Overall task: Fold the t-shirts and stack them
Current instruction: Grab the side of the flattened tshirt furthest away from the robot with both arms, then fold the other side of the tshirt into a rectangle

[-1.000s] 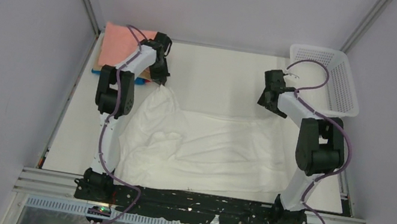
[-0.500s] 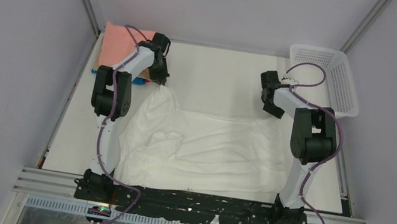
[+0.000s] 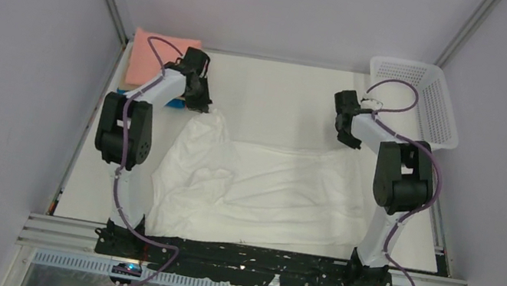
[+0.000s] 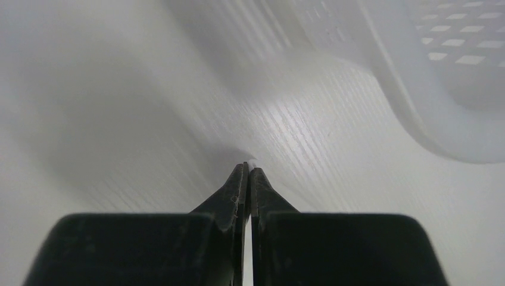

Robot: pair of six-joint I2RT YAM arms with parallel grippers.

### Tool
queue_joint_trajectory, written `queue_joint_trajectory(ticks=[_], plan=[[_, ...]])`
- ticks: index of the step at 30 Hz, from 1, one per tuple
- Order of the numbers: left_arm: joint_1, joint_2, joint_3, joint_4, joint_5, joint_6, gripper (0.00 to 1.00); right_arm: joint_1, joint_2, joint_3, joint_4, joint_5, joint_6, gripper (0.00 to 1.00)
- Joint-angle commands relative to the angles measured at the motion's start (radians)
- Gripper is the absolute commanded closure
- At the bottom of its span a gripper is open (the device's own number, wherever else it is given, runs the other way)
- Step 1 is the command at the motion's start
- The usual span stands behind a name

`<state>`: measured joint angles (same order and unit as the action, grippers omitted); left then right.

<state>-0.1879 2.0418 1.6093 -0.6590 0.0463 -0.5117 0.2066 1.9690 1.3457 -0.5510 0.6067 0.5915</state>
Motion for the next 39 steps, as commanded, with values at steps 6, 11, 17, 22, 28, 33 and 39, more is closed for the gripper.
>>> queue_joint_trajectory(ticks=[6,11,17,22,28,33,39], plan=[[-0.018,-0.265,-0.257,0.151,0.015,-0.022,1.00,0.019,-0.238,-0.134,0.082,-0.065,-0.033,0.94],[-0.057,-0.404,-0.406,0.192,-0.011,-0.028,1.00,0.037,-0.309,-0.197,0.090,-0.080,-0.043,0.94],[-0.102,-0.566,-0.520,0.186,-0.074,-0.020,1.00,0.053,-0.394,-0.245,0.085,-0.081,-0.056,0.94],[-0.136,-0.705,-0.615,0.143,-0.145,-0.031,1.00,0.057,-0.498,-0.303,0.080,-0.080,-0.063,0.94],[-0.169,-0.913,-0.734,0.096,-0.193,-0.057,1.00,0.058,-0.603,-0.351,0.058,-0.069,-0.086,0.94],[-0.179,-1.086,-0.787,0.010,-0.252,-0.074,1.00,0.055,-0.667,-0.357,0.016,-0.036,-0.092,0.94],[-0.186,-1.288,-0.867,-0.057,-0.246,-0.108,1.00,0.056,-0.734,-0.370,0.001,-0.033,-0.099,0.94]])
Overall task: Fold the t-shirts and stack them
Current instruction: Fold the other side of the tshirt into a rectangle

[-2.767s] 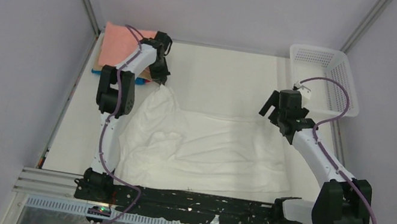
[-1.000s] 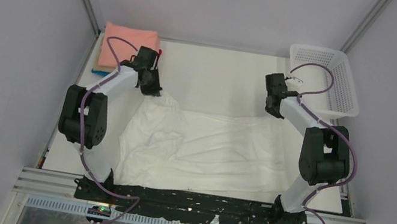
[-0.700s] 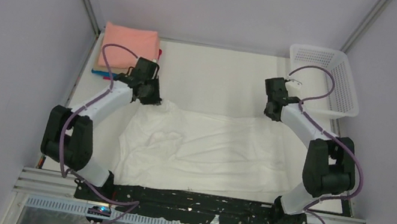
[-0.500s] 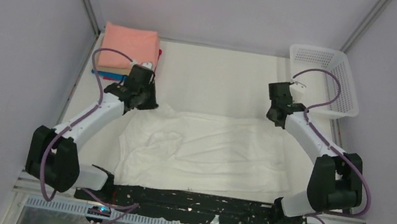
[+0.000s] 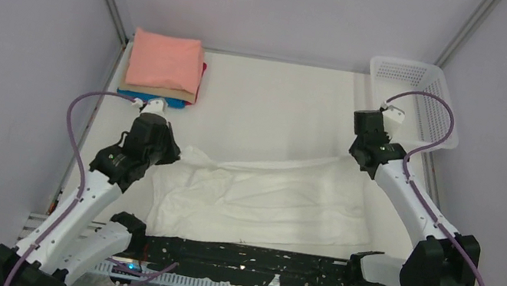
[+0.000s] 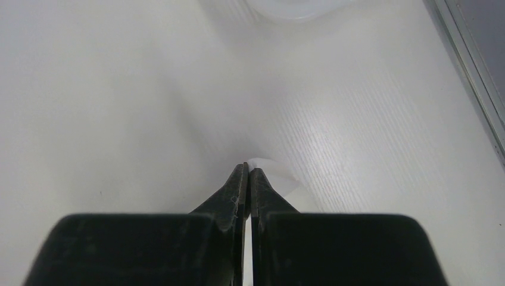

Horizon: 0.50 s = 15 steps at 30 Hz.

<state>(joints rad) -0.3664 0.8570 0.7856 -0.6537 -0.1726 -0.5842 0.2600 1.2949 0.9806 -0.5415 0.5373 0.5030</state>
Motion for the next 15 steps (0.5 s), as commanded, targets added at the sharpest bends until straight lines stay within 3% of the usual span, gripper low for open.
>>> queue_joint_trajectory(ticks=[1,7,15], plan=[[-0.009,-0.138,-0.056,-0.077,-0.022,-0.044,1.00,0.003,-0.070,-0.007,-0.008,0.033,-0.011,0.94],[-0.029,-0.309,-0.125,-0.113,0.034,-0.068,1.00,0.002,-0.081,-0.020,0.009,-0.017,-0.021,0.94],[-0.067,-0.415,-0.170,-0.209,0.106,-0.116,1.00,0.002,-0.123,-0.048,0.008,-0.037,-0.031,0.93]])
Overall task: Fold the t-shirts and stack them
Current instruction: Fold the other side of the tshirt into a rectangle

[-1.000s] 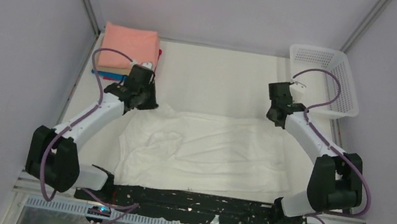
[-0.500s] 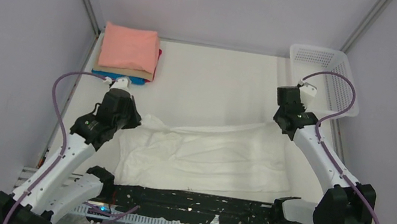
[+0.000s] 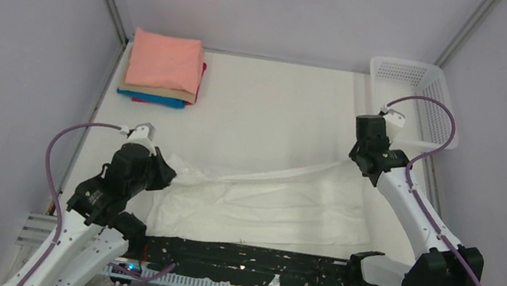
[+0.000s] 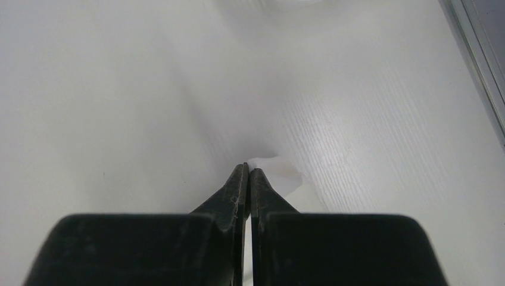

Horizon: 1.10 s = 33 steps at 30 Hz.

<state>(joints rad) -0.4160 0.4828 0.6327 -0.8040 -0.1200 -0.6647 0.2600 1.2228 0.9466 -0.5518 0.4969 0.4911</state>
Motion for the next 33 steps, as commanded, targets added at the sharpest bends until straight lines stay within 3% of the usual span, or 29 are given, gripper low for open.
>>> queue_joint_trajectory(ticks=[1,15,23,25,29,31,32,33], plan=[[-0.023,-0.056,-0.023,-0.069,0.059,-0.040,1.00,0.002,-0.056,-0.018,0.018,0.003,-0.023,0.93],[-0.065,-0.118,-0.114,-0.215,0.097,-0.210,1.00,0.003,-0.171,-0.157,-0.001,-0.026,0.032,0.93],[-0.066,-0.131,-0.108,-0.320,0.039,-0.271,0.97,0.004,-0.226,-0.228,-0.056,-0.029,0.050,0.88],[-0.066,-0.127,-0.133,-0.312,0.046,-0.288,0.91,0.003,-0.254,-0.252,-0.078,-0.018,0.061,0.85],[-0.067,-0.173,-0.160,-0.295,0.109,-0.295,0.69,0.004,-0.294,-0.302,-0.139,-0.001,0.124,0.70],[-0.067,-0.206,-0.151,-0.314,0.130,-0.294,0.50,0.003,-0.321,-0.332,-0.189,0.022,0.169,0.64],[-0.066,-0.224,-0.143,-0.326,0.143,-0.296,0.41,0.004,-0.353,-0.355,-0.218,0.032,0.201,0.53],[-0.066,-0.241,-0.134,-0.334,0.146,-0.293,0.30,0.003,-0.400,-0.376,-0.226,0.041,0.210,0.50]])
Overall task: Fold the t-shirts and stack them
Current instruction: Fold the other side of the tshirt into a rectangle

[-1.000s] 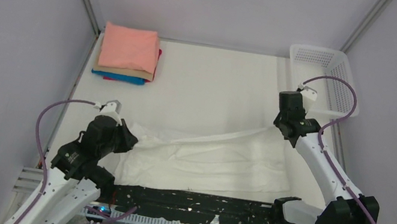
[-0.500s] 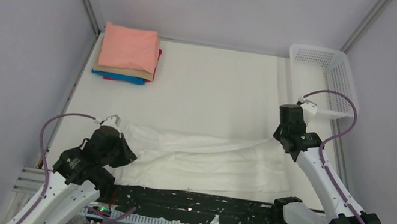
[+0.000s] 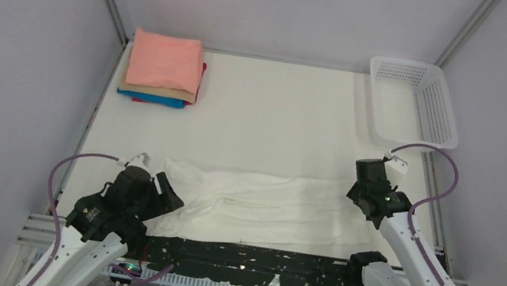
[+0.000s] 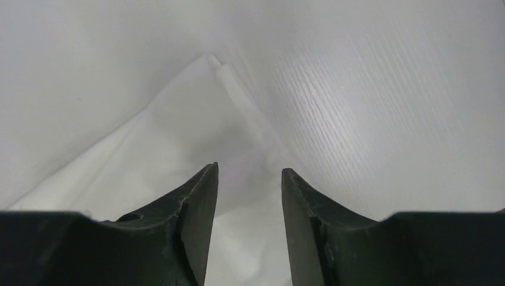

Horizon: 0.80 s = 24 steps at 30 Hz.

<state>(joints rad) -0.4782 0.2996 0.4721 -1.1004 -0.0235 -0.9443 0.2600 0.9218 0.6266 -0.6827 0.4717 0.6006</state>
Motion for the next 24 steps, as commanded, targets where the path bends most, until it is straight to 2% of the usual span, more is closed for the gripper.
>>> queue_joint_trajectory(ticks=[1,2,3,6,7,8,9,10,13,17,24], plan=[[-0.005,-0.075,0.039,-0.040,0.051,-0.007,0.16,0.004,-0.117,-0.066,-0.090,0.066,0.103,0.44],[-0.005,-0.088,0.054,-0.038,0.054,0.001,0.04,0.003,-0.139,-0.072,-0.086,0.061,0.099,0.41],[-0.005,-0.092,0.070,-0.036,0.055,0.014,0.01,0.003,-0.176,-0.069,-0.078,0.059,0.086,0.35],[-0.005,-0.061,0.121,0.014,0.045,0.064,0.00,0.002,-0.241,-0.031,-0.023,0.019,0.045,0.22],[-0.005,-0.034,0.128,0.049,0.048,0.075,0.00,0.003,-0.250,-0.026,0.003,-0.043,0.008,0.19],[-0.005,0.008,0.129,0.092,0.064,0.086,0.00,0.003,-0.264,-0.026,0.065,-0.081,-0.023,0.04],[-0.005,0.052,0.121,0.155,0.092,0.101,0.00,0.003,-0.268,-0.029,0.095,-0.164,-0.035,0.01],[-0.005,0.103,0.104,0.243,0.120,0.111,0.00,0.003,-0.268,-0.038,0.159,-0.205,-0.053,0.04],[-0.020,0.276,0.096,0.361,0.196,0.141,0.01,0.004,-0.235,-0.055,0.257,-0.359,-0.079,0.05],[-0.153,0.460,0.113,0.375,0.175,0.147,0.00,0.003,-0.131,-0.046,0.301,-0.421,-0.086,0.05],[-0.377,0.639,0.093,0.417,0.161,0.077,0.00,0.004,-0.085,-0.065,0.353,-0.456,-0.080,0.05]])
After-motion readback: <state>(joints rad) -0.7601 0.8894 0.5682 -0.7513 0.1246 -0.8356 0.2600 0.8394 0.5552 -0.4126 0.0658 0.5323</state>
